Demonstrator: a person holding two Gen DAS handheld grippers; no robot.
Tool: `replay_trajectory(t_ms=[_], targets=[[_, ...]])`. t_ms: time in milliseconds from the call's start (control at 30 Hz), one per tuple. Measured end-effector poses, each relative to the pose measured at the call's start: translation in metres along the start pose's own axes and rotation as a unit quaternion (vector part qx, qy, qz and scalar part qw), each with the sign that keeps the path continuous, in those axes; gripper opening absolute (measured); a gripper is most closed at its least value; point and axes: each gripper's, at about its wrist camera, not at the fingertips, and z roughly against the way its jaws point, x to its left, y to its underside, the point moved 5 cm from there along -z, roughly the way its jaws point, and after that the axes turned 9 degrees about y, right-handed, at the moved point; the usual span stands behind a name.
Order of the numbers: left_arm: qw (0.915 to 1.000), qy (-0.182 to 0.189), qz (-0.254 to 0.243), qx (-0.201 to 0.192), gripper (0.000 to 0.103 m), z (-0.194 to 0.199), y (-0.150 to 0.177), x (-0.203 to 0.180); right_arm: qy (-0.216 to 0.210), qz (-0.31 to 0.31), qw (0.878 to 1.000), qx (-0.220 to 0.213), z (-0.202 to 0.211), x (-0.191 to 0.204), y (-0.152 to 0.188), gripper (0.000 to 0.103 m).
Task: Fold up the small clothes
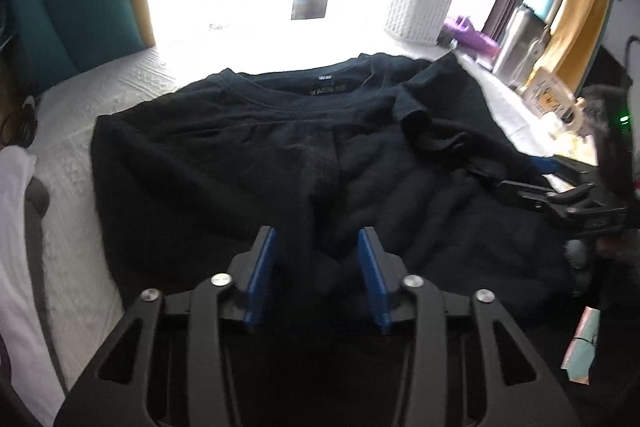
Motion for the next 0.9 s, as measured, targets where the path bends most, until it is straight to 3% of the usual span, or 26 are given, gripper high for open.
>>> replay_trajectory(t_ms=[133, 267, 333, 400, 567, 700, 900], targets=[[0.9996, -0.009, 0.022, -0.015, 0.043, 0.023, 0.013, 0.012, 0.010, 0.005, 1.000, 0.004, 0.011, -0.001, 0.005, 0.103], [0.9980, -0.039, 0.045, -0.020, 0.043, 0.038, 0.026, 0.039, 0.024, 0.009, 0.999, -0.031, 0.031, -0.005, -0.005, 0.102], [0.9968, -0.049, 0.059, -0.022, 0.043, 0.042, 0.032, 0.051, 0.027, 0.027, 0.999, -0.038, 0.034, -0.001, -0.009, 0.081], [0.9965, -0.044, 0.066, -0.025, 0.043, 0.045, 0.035, 0.056, 0.041, 0.053, 0.997, -0.035, 0.030, 0.010, -0.010, 0.069], [0.9970, -0.032, 0.063, -0.030, 0.043, 0.045, 0.037, 0.050, 0.047, 0.086, 0.995, -0.012, 0.008, 0.030, -0.005, 0.057], [0.9979, -0.017, 0.053, -0.031, 0.043, 0.043, 0.037, 0.039, 0.089, 0.096, 0.991, -0.012, -0.001, 0.028, -0.004, 0.034], [0.9986, 0.007, 0.032, -0.041, 0.043, 0.045, 0.033, 0.019, 0.090, 0.114, 0.989, -0.035, 0.031, 0.034, -0.005, 0.034]])
